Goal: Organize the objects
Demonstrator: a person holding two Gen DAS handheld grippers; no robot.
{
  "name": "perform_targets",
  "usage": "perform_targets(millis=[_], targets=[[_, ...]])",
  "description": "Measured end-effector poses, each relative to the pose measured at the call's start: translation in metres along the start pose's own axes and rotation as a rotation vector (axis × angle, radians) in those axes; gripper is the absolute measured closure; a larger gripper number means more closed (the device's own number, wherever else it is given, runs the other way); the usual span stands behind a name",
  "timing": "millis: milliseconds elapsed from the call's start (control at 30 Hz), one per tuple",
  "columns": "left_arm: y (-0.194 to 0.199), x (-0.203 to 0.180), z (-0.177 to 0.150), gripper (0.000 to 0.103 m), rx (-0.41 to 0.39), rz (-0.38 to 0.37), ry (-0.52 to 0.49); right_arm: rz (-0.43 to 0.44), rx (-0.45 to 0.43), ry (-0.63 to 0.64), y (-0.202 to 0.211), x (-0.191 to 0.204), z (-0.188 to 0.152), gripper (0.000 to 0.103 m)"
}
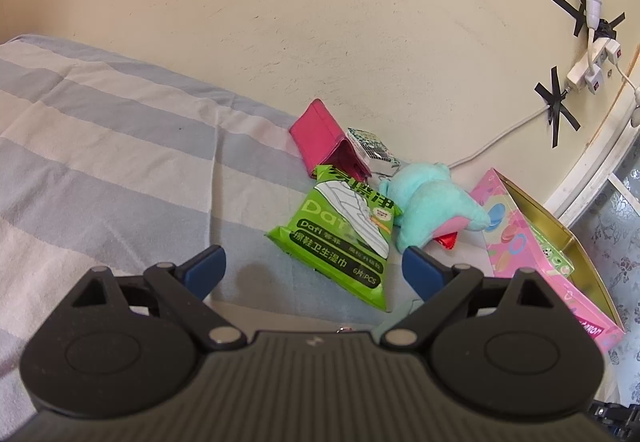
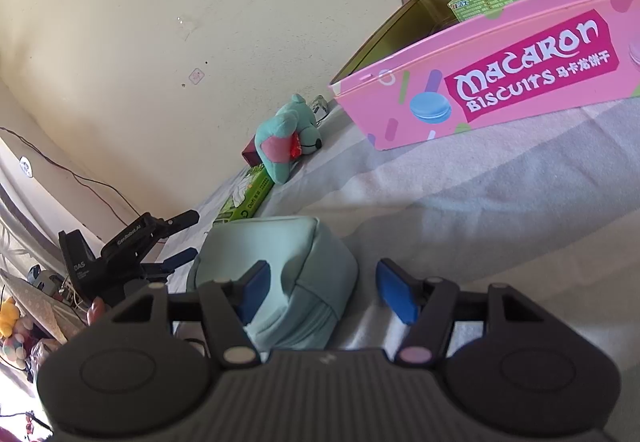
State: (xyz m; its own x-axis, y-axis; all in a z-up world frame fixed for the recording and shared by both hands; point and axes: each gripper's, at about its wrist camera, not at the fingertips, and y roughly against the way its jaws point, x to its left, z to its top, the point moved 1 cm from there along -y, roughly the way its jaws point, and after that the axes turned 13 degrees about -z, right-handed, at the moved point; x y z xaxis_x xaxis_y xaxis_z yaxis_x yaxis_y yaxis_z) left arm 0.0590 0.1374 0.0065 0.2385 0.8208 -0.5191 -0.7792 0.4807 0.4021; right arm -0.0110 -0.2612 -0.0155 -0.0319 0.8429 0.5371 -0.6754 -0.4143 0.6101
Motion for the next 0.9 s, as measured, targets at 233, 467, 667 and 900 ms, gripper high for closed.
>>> perform_targets(millis=[233, 467, 667, 900], targets=[[0.0002, -0.0007, 0.0000, 0.007, 0.001, 0.001, -0.001, 0.000, 0.000, 0.001, 0.0003, 0.0001, 0.0000, 0.042], [0.0003, -0.0010, 0.0007, 0.007, 0.001, 0.000, -0.001, 0.001, -0.001, 0.001, 0.0005, 0.0007, -0.0003, 0.042], [0.0003, -0.0010, 0.0007, 0.007, 0.001, 0.000, 0.001, 0.002, -0.001, 0.005, 0.0006, 0.0012, 0.0003, 0.042], [-0.0002, -0.0001, 0.0008, 0.007, 0.004, -0.002, 0.008, 0.004, -0.001, 0.009, -0.0003, 0.0015, 0.0011, 0.041]])
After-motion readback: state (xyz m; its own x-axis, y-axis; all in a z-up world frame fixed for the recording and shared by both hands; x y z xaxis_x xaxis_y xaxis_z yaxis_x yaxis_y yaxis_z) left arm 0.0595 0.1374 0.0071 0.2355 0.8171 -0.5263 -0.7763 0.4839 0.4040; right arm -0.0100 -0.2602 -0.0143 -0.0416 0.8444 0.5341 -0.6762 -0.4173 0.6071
